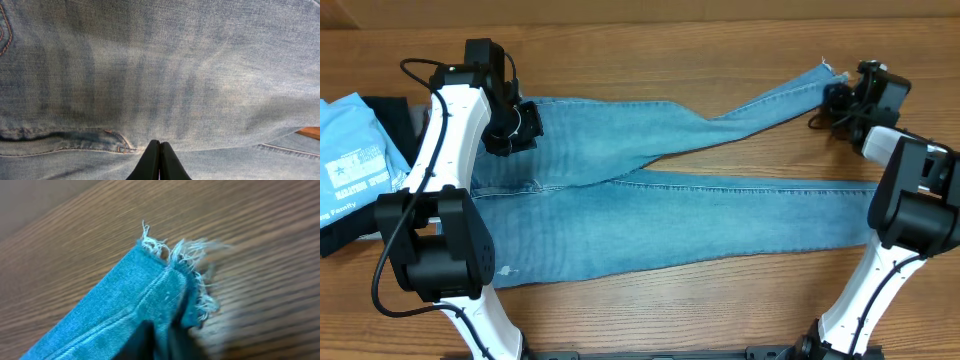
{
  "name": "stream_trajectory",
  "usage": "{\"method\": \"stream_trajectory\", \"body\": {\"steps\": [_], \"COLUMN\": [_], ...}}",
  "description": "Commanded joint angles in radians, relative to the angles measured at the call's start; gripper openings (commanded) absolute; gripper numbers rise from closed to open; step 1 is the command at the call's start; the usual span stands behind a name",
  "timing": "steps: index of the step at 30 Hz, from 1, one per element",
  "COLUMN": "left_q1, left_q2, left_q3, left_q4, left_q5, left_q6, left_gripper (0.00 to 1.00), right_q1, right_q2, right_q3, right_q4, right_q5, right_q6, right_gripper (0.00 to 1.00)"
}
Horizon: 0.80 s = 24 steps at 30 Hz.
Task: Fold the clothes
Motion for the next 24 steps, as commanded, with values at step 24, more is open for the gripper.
{"method": "stream_trajectory", "body": {"steps": [24], "left_q1": [-0.006], "left_q2": [-0.020], "left_q3": [0.022], "left_q4": [0.014], "left_q5": [-0.037], "left_q6": [0.028], "left_gripper": [0.04], "right_q1": [-0.027], "right_q2": [-0.504], "right_q3": [0.003], "right_q4": [-0.737], "right_q5": [0.475], "right_q6": [0.077], "right_gripper": [0.05]}}
